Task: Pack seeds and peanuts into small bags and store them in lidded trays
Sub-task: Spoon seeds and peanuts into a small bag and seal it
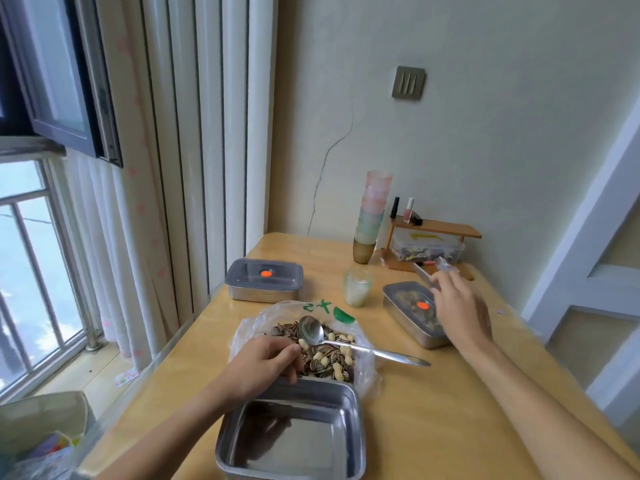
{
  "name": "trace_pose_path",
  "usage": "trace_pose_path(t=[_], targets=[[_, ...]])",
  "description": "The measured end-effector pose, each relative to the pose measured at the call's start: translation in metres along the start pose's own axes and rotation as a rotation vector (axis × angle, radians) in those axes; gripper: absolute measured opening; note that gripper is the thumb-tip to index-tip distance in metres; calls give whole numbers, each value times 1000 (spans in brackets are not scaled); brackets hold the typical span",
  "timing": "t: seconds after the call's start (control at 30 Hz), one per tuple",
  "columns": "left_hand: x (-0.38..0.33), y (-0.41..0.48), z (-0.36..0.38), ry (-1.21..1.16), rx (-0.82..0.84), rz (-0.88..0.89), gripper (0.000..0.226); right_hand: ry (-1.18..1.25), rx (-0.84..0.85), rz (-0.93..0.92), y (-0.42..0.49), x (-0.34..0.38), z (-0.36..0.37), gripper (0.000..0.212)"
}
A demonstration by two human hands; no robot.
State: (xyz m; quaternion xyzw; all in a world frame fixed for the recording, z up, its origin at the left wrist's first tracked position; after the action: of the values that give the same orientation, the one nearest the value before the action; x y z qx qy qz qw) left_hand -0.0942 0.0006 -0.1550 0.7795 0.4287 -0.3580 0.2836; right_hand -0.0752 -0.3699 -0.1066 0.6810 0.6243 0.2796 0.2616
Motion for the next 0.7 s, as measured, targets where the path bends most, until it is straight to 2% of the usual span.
trace_pose_path(t=[0.1, 0.2, 0.33, 0.43, 0.5, 0.6, 0.7], targets=[[2, 0, 0, 12, 21, -1, 39, -120, 201, -34, -17, 7, 29, 33], [1, 1, -2, 6, 66, -17, 38, -153, 311, -48, -20, 21, 44, 26], [0, 6, -9, -46, 149, -46, 36, -160, 332, -17, -5, 42, 45, 21], [0, 15, -14, -98, 156, -26, 35, -16, 309, 24, 16, 57, 49, 13], [8, 26, -16, 6, 58, 10, 32, 126, 374, 41, 34, 70, 58, 15], [26, 43, -15, 285, -190, 99, 19, 257, 450, 75, 62, 82, 82, 25], [41, 51, -9, 293, -282, 155, 16, 276, 558, 137, 82, 84, 110, 32]])
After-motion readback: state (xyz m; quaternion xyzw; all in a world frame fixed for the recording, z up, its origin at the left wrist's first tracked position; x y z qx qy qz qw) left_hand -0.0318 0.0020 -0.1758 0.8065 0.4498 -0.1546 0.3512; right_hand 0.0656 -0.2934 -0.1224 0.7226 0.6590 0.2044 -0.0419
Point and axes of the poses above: each hand's wrist, its own y-axis towards the middle knuckle, its own z-axis out of the palm, x = y × z, the point moved 2 cm from there along y, towards the middle knuckle, and after that the axes turned 1 degree about x, right-handed, at the moved point
